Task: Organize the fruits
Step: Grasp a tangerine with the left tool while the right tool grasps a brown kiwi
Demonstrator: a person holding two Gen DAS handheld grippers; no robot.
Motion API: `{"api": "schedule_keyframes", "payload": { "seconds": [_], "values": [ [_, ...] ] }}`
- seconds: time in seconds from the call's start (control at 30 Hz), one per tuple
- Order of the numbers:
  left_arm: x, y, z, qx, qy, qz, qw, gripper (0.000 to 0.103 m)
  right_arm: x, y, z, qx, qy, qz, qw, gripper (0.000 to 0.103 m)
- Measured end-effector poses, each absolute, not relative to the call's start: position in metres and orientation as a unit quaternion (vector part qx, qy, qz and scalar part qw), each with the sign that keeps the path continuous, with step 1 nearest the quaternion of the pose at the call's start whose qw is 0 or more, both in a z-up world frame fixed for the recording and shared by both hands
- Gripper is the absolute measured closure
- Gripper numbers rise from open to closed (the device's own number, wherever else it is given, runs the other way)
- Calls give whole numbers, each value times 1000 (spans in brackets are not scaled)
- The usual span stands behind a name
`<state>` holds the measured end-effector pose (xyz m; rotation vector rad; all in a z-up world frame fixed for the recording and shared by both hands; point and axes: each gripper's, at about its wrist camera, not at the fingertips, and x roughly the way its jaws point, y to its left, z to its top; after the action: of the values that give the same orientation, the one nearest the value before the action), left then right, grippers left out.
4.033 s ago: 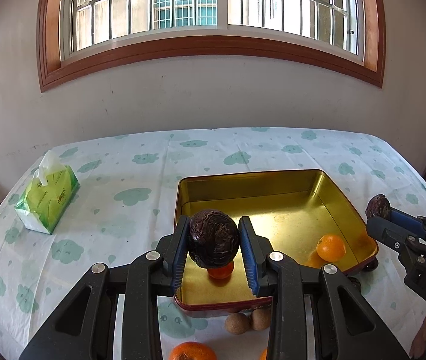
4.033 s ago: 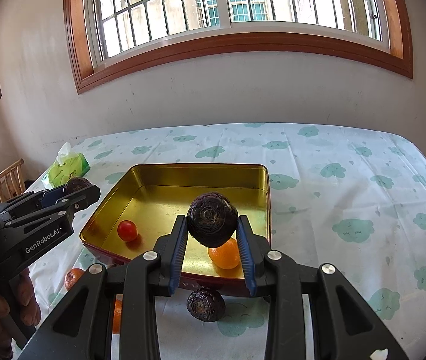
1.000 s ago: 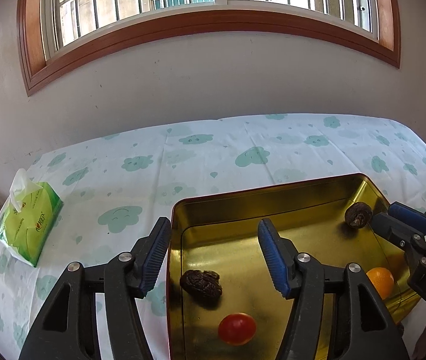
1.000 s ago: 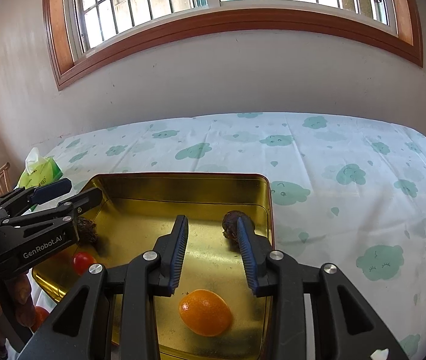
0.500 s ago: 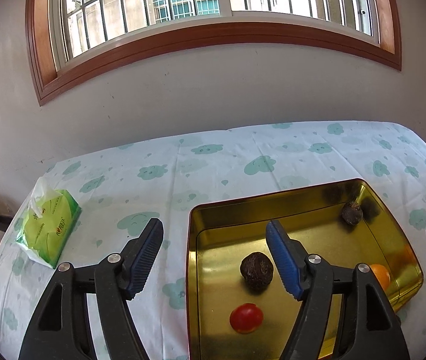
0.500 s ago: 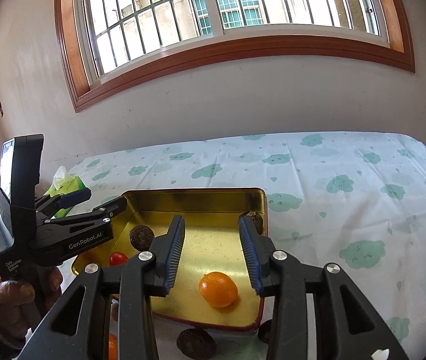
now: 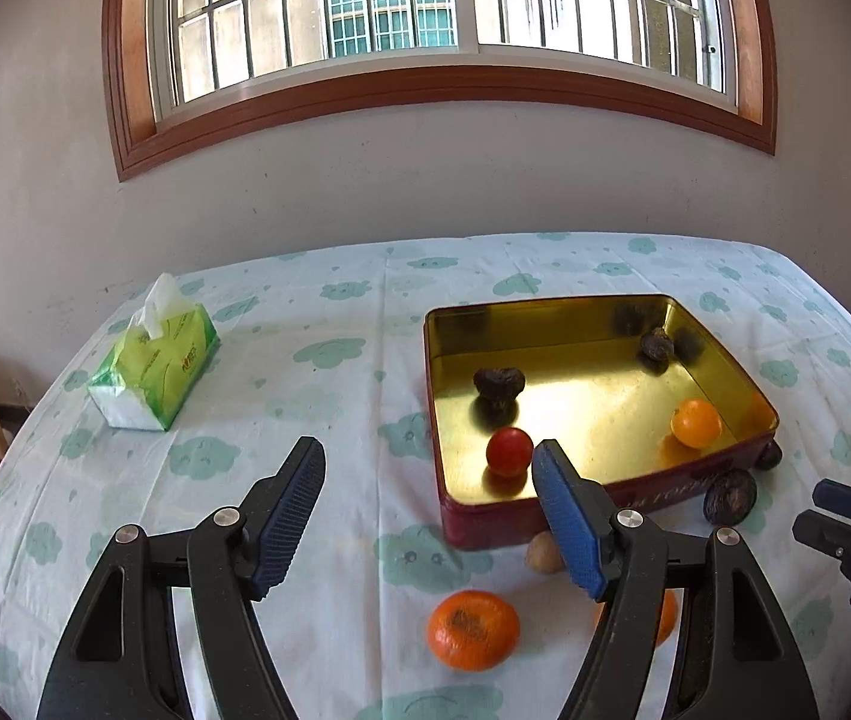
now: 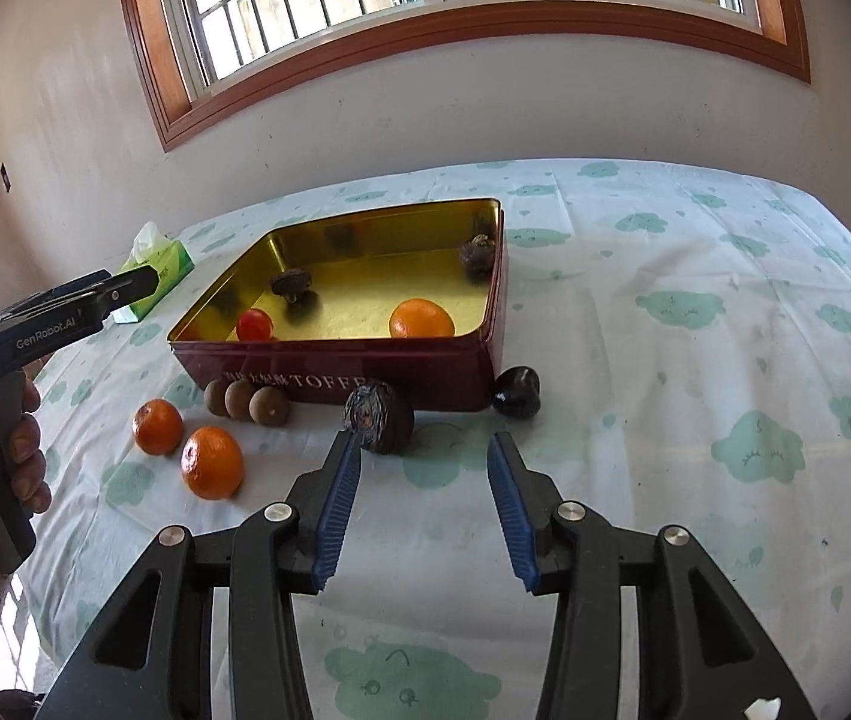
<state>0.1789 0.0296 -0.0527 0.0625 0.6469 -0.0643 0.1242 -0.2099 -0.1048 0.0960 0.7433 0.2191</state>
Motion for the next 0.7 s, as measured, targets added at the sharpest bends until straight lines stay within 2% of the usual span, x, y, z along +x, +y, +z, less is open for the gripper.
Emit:
{"api": "schedule_keyframes", "payload": {
  "seconds": [0.27, 0.43, 0.7],
  "values": [
    [128, 50, -88, -37, 360, -84, 929, 31, 139, -199, -112, 43, 371, 118, 920, 56],
    [118, 15, -86, 6, 359, -130, 924, 31, 155, -190, -116, 42, 382, 123, 915, 54],
    [139, -18, -89, 20, 369, -167, 914, 31, 175, -186, -128, 53, 403, 116, 907, 53]
  ]
}}
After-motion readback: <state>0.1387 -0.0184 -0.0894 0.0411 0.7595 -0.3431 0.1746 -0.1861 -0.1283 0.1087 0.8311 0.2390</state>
